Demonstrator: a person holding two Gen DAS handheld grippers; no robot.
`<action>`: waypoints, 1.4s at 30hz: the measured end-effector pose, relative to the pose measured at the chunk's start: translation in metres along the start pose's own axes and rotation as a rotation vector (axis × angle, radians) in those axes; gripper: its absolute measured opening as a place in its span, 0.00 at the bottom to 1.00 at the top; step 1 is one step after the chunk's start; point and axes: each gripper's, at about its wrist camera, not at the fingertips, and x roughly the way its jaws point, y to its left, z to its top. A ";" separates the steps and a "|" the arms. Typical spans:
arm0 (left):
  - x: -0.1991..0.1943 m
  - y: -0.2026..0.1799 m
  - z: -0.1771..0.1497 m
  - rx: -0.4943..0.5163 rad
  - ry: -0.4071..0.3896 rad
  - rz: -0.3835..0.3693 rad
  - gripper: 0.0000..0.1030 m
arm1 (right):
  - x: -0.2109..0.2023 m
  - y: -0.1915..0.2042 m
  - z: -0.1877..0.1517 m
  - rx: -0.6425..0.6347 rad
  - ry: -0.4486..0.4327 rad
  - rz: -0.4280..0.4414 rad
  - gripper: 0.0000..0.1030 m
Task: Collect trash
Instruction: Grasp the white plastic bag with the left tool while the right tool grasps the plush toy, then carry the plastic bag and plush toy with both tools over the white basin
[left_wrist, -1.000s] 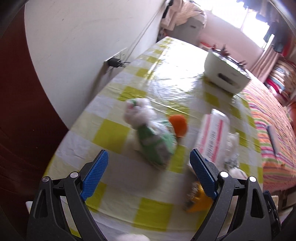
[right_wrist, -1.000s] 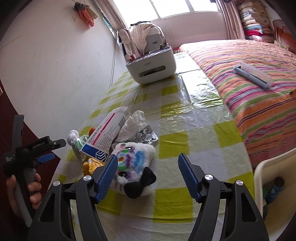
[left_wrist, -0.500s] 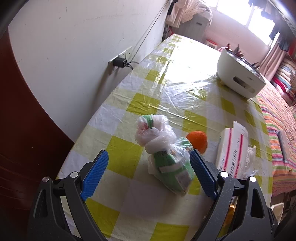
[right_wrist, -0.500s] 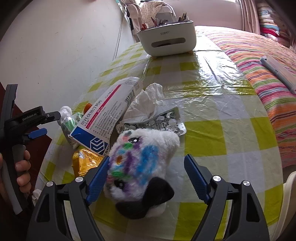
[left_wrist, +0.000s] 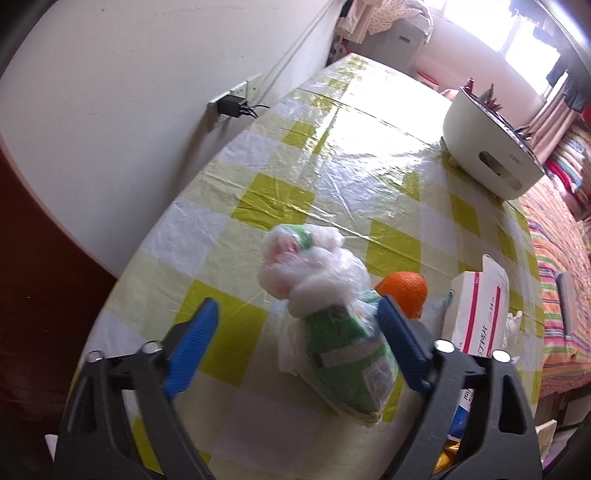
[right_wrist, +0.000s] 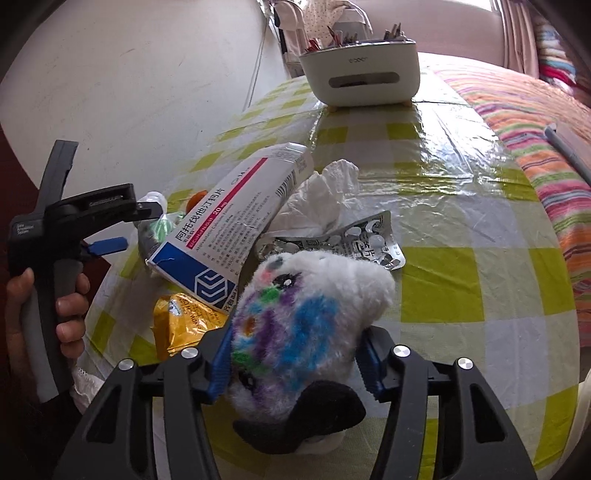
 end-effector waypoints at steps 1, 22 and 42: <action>-0.001 0.001 0.000 -0.002 0.002 -0.036 0.59 | -0.002 -0.001 -0.001 0.004 -0.007 0.003 0.51; -0.041 -0.008 -0.025 0.052 -0.096 -0.047 0.23 | -0.056 -0.027 -0.016 0.080 -0.132 -0.020 0.51; -0.101 -0.071 -0.075 0.238 -0.232 -0.156 0.24 | -0.095 -0.049 -0.029 0.090 -0.189 -0.046 0.51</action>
